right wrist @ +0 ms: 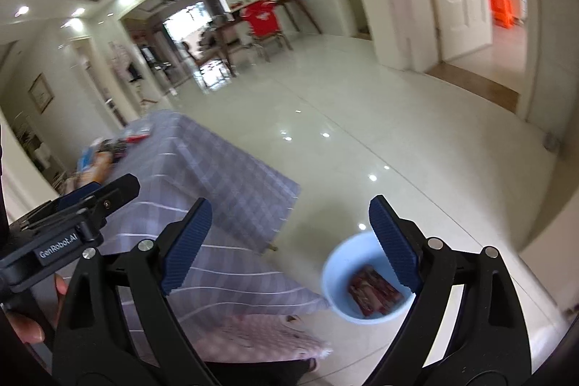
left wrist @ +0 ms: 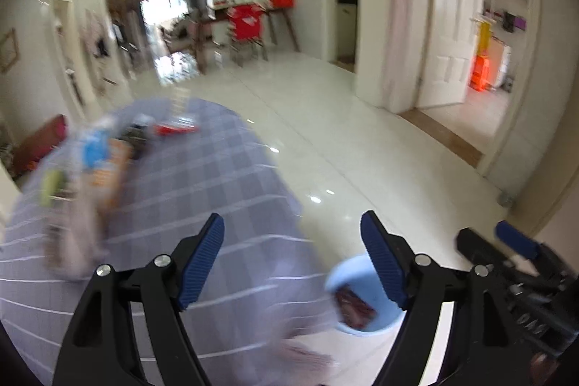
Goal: Collect trash
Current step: 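Move both tools back over the table toward the newspaper and box, then grasp the folded newspaper with the left tool while the right tool grasps the blue-white box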
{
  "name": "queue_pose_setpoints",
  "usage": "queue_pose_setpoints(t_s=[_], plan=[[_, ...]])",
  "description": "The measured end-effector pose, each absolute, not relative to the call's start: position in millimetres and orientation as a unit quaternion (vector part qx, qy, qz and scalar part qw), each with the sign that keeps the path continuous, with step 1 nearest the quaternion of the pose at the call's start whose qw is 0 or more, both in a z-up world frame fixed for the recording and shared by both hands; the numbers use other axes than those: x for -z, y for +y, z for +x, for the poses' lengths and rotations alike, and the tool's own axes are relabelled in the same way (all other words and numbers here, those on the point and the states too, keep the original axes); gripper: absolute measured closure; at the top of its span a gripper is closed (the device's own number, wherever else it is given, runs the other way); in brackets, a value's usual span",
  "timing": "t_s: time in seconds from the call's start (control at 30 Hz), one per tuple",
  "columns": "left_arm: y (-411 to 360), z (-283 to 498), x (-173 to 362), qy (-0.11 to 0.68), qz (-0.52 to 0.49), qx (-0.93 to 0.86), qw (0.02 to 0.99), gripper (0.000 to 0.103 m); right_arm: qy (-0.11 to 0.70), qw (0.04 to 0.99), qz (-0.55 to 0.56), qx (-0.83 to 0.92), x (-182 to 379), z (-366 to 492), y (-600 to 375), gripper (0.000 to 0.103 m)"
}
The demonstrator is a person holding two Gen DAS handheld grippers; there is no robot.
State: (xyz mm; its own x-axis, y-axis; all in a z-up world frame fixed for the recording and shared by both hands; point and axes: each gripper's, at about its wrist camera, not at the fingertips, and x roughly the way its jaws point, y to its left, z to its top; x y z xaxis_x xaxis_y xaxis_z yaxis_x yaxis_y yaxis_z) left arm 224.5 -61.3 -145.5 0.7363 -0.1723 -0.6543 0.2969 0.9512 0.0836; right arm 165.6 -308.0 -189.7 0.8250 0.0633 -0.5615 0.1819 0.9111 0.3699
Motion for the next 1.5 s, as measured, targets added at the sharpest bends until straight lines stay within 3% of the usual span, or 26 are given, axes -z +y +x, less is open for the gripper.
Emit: queue_pose_setpoints(t_s=[0.3, 0.7, 0.87, 1.0, 1.07, 1.2, 1.5], plan=[[43, 230, 125, 0.323, 0.092, 0.012, 0.942, 0.023, 0.297, 0.938, 0.171, -0.055, 158, 206, -216, 0.016], [106, 273, 157, 0.398, 0.075, 0.005, 0.914, 0.024, 0.346, 0.923, 0.135, -0.102, 173, 256, -147, 0.016], [112, 285, 157, 0.405, 0.077, 0.019, 0.911, 0.046, 0.352, 0.920, 0.132, -0.108, 176, 264, -132, 0.016], [124, 284, 154, 0.398, 0.054, 0.030, 0.915, 0.072, 0.352, 0.921, 0.126, -0.111, 173, 266, -122, 0.016], [134, 278, 148, 0.391, 0.033, 0.042, 0.919, 0.077, 0.350, 0.922, 0.122, -0.113, 170, 266, -115, 0.016], [158, 258, 130, 0.360, -0.012, 0.052, 0.931, 0.085, 0.347, 0.924, 0.110, -0.122, 164, 271, -101, 0.016], [222, 236, 92, 0.296, -0.076, 0.005, 0.952, 0.090, 0.338, 0.927, 0.081, -0.145, 149, 296, -54, 0.016]])
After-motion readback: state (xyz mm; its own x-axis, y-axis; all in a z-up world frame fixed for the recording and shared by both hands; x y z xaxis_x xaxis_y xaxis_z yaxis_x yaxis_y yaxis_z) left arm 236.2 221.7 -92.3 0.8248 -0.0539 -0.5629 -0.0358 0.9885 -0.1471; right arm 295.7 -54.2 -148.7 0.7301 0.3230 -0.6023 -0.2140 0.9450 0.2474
